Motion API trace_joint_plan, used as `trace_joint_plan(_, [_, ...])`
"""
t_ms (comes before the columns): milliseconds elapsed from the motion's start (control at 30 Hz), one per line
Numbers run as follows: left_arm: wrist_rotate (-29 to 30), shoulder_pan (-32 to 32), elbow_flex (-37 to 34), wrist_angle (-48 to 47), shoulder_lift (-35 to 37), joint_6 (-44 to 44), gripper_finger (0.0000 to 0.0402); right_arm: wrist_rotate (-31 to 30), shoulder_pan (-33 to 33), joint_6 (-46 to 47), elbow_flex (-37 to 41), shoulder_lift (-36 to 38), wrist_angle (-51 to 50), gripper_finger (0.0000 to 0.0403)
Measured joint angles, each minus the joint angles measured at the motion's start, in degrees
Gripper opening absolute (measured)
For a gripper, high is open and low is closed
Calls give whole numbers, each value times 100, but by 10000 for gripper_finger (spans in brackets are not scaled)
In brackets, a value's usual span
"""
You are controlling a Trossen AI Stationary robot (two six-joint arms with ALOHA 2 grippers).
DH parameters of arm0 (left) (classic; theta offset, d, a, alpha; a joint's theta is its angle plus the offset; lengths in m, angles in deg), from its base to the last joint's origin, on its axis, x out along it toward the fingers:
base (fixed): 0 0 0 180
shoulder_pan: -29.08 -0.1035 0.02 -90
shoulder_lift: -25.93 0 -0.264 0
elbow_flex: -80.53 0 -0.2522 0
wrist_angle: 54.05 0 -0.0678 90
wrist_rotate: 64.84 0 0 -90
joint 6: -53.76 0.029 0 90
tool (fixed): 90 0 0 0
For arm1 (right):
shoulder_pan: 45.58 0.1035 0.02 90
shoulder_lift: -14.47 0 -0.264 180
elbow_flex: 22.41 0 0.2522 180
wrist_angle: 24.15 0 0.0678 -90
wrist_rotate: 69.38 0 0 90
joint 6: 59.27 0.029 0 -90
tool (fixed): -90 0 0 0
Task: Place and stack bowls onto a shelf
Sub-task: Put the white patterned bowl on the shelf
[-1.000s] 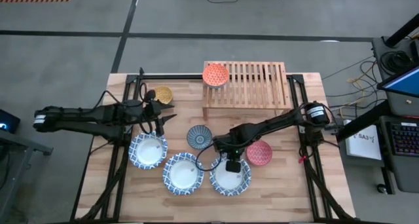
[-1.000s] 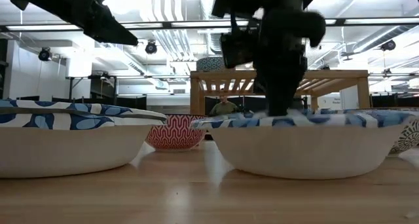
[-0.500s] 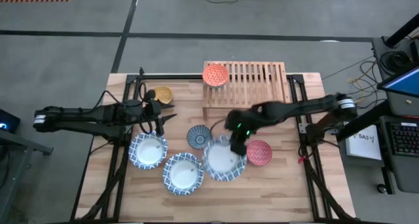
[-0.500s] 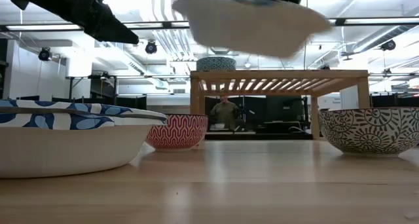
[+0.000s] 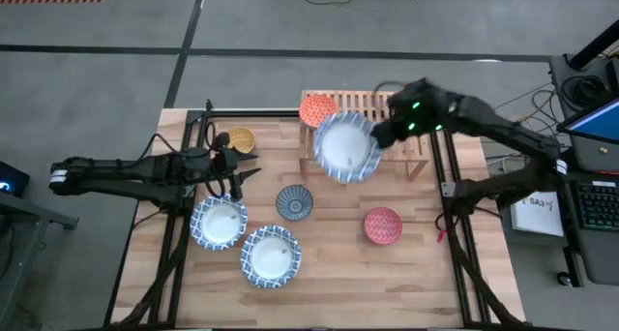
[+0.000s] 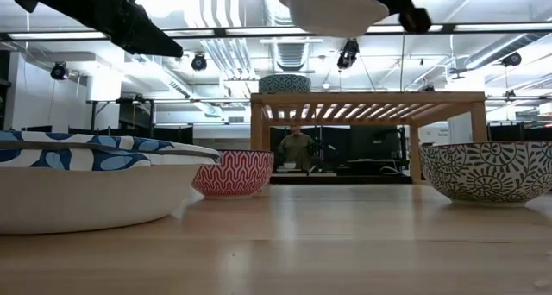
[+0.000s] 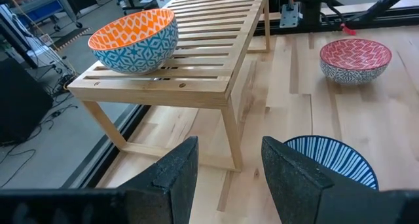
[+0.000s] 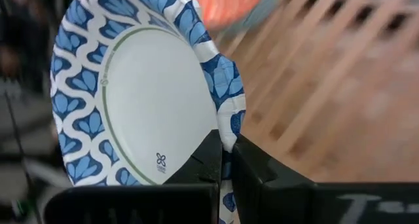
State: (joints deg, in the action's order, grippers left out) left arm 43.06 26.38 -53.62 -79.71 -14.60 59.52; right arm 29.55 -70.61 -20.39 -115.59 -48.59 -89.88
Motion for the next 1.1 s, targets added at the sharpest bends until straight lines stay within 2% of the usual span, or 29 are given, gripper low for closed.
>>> trace_joint_plan(267, [2,-2,0,0,0,0,151,-16,-1598,-7,0,470,-719,9])
trace_joint_plan(567, [2,-1,0,0,0,0,151,96,-2990,-616,32,170,-1206,9])
trace_joint_plan(833, [2,-1,0,-2,0,0,151,330,-3514,-962,34,-299,-1254,9])
trace_joint_plan(1100, [-1,1,0,-7,0,-2,151,331,-3594,-1272,37,-660,-1283,9])
